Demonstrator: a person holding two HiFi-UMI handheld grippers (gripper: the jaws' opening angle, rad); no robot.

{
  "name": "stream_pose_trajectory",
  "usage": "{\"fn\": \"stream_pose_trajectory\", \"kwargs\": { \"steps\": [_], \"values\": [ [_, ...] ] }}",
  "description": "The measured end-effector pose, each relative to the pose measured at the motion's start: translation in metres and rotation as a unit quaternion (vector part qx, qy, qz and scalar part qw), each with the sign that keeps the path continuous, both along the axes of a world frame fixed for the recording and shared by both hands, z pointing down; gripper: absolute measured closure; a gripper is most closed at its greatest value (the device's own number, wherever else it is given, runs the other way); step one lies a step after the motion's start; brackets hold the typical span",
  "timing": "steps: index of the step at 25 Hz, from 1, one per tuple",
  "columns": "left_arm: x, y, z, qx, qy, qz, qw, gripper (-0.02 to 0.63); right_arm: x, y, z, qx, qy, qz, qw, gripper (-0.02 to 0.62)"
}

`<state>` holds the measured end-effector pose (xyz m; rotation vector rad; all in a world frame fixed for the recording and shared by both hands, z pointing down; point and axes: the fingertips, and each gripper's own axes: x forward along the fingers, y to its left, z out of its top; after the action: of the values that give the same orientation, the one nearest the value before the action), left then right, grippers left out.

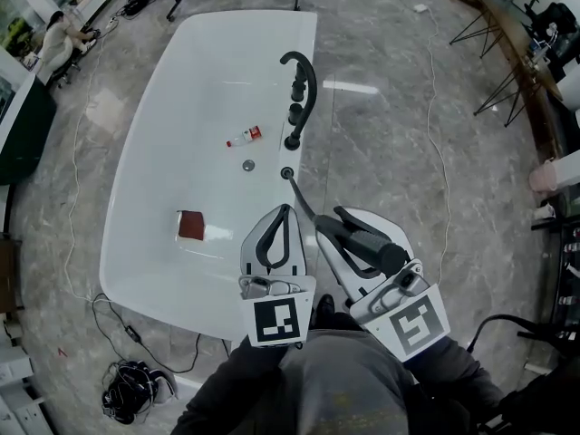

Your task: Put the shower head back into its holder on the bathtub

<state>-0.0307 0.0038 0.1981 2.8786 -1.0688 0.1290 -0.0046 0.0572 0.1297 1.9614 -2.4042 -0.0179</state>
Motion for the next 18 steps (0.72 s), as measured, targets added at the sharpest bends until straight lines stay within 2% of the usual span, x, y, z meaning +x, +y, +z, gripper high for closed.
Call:
{"fn": "stream_pose_trajectory", "kwargs": {
  "steps": [7, 18],
  "values": [
    [0.010, -0.010, 0.004, -0.007, -0.006, -0.002, 0.9999, 0.604, 0.008, -0.014, 0.000, -0.005, 0.003, -0.008, 1.000, 0.474],
    [0.034, -0.020, 0.000, -0.002, -0.023, -0.031, 0.9992, 0.604, 0.034, -0.026, 0.003, -0.001, -0.017, -0.038, 0.999, 0.474]
  ]
}}
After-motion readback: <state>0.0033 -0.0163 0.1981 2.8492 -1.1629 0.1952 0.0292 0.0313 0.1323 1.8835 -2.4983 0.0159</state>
